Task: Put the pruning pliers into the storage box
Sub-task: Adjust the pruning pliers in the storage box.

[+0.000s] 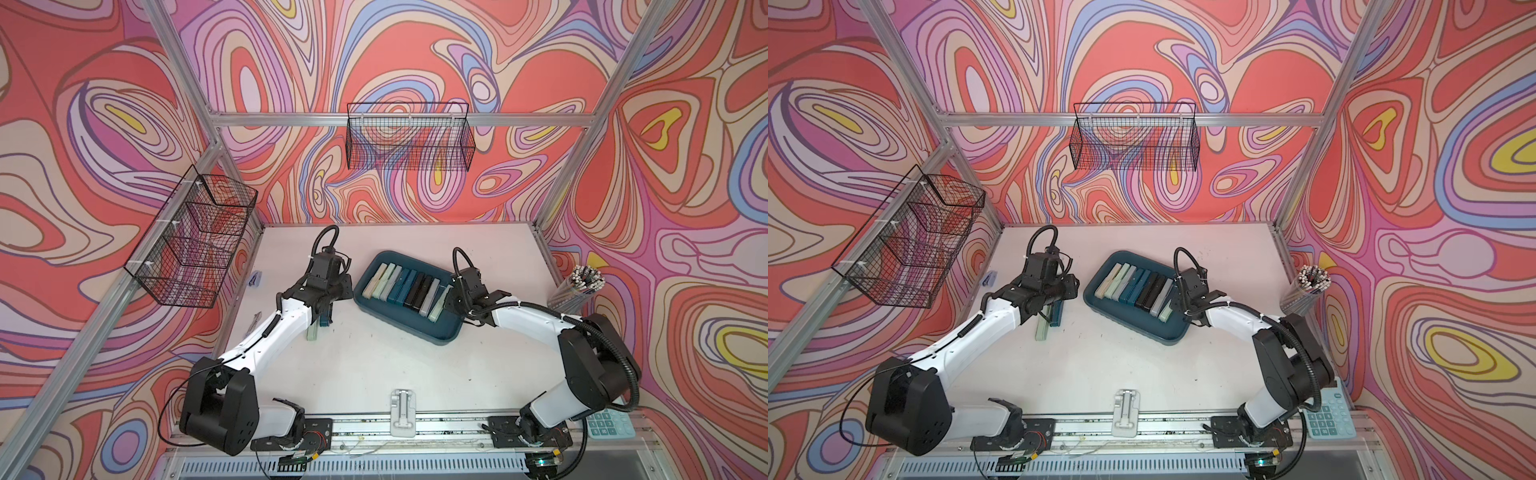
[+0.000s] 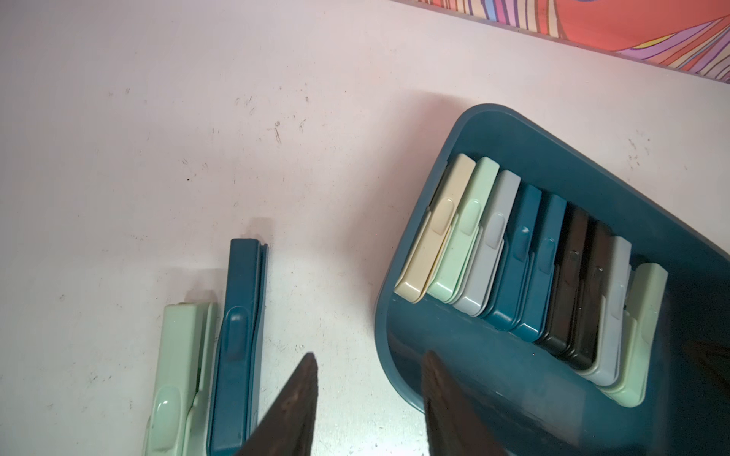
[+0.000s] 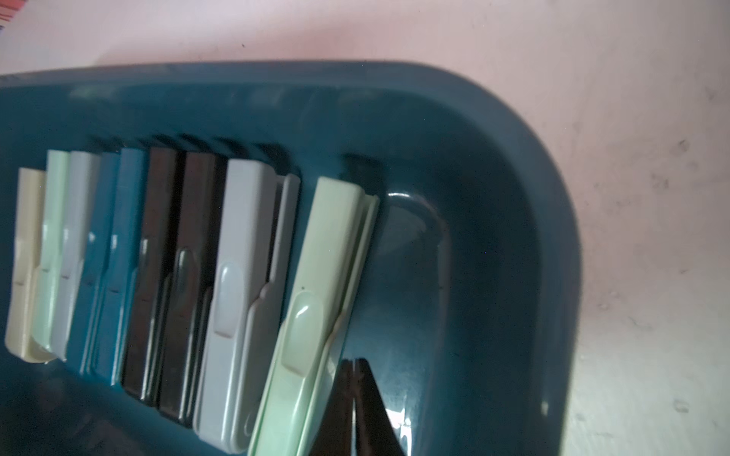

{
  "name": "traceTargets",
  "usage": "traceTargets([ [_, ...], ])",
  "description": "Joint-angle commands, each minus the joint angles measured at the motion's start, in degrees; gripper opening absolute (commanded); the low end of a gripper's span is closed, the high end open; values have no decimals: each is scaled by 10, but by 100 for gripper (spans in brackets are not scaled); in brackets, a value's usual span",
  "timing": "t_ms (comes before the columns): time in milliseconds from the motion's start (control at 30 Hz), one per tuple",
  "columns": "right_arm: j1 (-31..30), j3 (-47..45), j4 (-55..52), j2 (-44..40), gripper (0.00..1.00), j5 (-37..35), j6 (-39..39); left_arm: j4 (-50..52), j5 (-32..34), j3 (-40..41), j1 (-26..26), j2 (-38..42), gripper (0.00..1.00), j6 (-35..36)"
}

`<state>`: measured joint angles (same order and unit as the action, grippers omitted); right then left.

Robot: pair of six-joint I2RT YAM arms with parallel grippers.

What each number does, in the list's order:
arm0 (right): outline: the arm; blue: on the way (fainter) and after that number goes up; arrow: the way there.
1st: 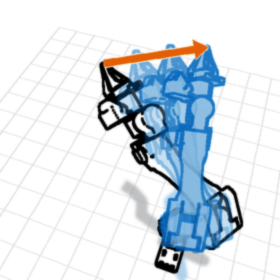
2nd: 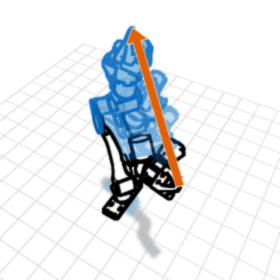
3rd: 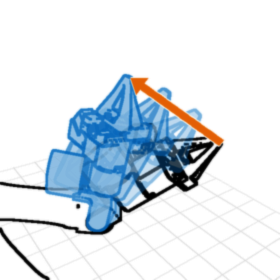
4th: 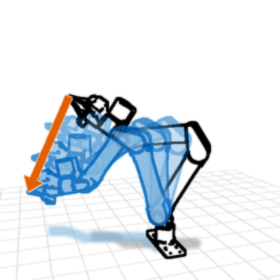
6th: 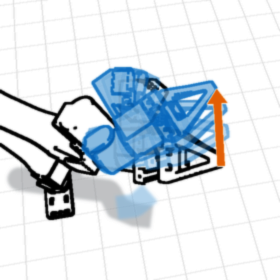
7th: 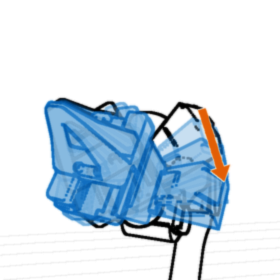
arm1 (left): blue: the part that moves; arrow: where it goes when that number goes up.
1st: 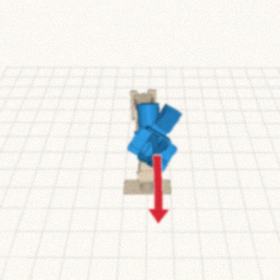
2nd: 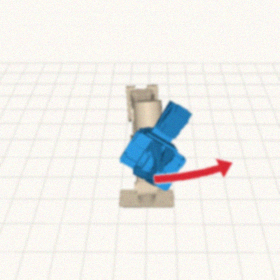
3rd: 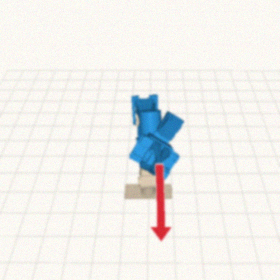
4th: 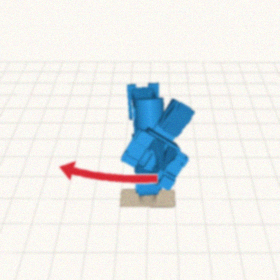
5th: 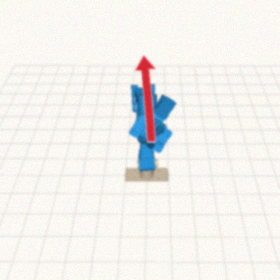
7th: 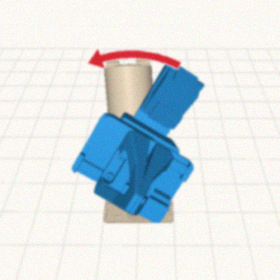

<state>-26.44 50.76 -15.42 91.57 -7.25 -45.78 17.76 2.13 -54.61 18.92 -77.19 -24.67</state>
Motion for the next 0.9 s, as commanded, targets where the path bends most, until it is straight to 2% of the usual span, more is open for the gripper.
traceTargets([
  [0, -3, 1, 8, 21, 1, 8, -28, -11, -6, 9, -9, 7, 44, -15],
  [400, -3, 39, 25, 80, 2, 23, -32, -4, -9, 31, -29, 12, 44, -25],
  [867, -2, 45, 52, 80, 13, 39, -19, -15, -7, 67, -45, 0, 45, -37],
])
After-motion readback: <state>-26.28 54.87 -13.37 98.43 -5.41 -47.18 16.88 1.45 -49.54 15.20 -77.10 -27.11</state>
